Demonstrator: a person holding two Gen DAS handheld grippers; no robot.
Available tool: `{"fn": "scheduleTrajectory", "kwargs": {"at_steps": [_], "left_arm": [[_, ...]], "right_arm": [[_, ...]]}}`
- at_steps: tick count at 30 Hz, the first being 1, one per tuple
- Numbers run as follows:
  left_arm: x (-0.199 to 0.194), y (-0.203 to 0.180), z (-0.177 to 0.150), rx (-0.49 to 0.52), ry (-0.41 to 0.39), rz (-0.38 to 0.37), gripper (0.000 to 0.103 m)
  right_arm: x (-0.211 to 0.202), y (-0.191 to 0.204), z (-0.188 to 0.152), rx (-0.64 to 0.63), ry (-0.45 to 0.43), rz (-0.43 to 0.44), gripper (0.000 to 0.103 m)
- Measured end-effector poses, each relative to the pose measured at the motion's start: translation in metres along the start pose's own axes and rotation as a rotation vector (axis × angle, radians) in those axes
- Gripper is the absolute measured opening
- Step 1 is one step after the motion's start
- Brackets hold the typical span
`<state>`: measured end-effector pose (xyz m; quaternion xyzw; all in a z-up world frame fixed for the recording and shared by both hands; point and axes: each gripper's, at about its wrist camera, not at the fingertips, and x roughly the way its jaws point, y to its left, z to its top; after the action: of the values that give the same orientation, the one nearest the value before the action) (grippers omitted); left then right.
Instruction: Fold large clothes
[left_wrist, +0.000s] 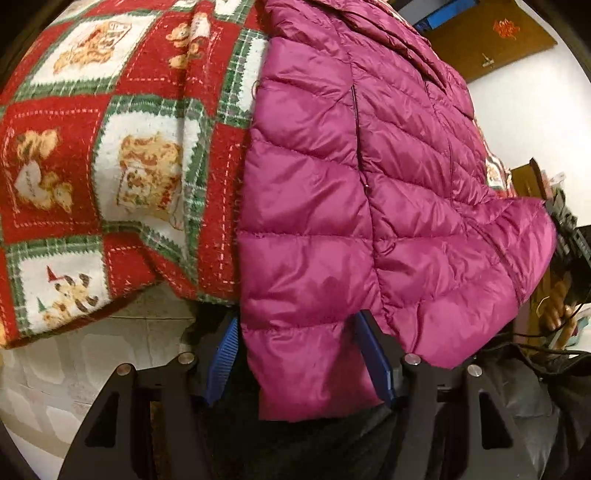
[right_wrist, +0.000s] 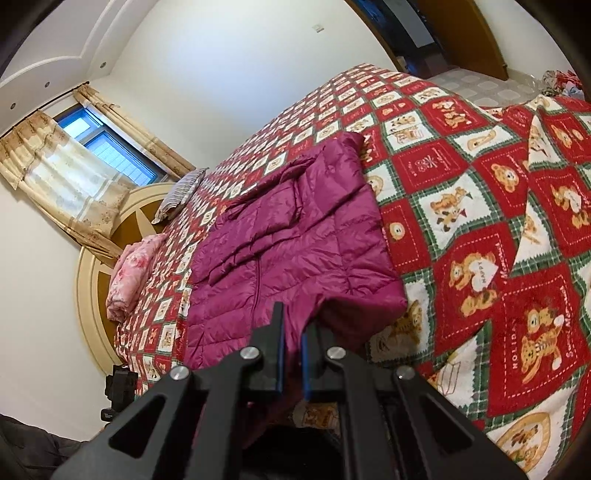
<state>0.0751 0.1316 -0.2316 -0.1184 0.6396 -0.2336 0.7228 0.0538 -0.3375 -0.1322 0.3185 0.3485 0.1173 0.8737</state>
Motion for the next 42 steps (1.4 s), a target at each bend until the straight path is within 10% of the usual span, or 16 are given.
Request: {"fn": "scheduleTrajectory", "kwargs": {"at_steps": [3,5,14,28,42], "left_arm": [[-0.004,-0.003,-0.001,0.021,-0.017,-0.02,0.008],[-0.011,-0.007,0.003,0.017,-0.052,-0.073,0.004],[-0.075,-0.038,0.028,0.103,-0.31,-0.336,0.003],[-0.154,-0.045,0.024,0.209,-0.56,-0.475,0.003],[-0.175,-0.061,0.157,0.217,-0.674,-0.313,0.003]], "right_arm": [[0.0,-0.003,-0.001,0.013,-0.003,0.0,0.01],[-0.001,-0.003,-0.001,0.02,-0.006,0.006,0.01],[-0.021,0.012,0.002,0.007,-0.072,0.06,0.01],[-0.062,0.043,0.01,-0.029,-0.163,0.116,0.01],[0.007,0.049,0.132,-0.045,-0.213,0.079,0.01]]}}
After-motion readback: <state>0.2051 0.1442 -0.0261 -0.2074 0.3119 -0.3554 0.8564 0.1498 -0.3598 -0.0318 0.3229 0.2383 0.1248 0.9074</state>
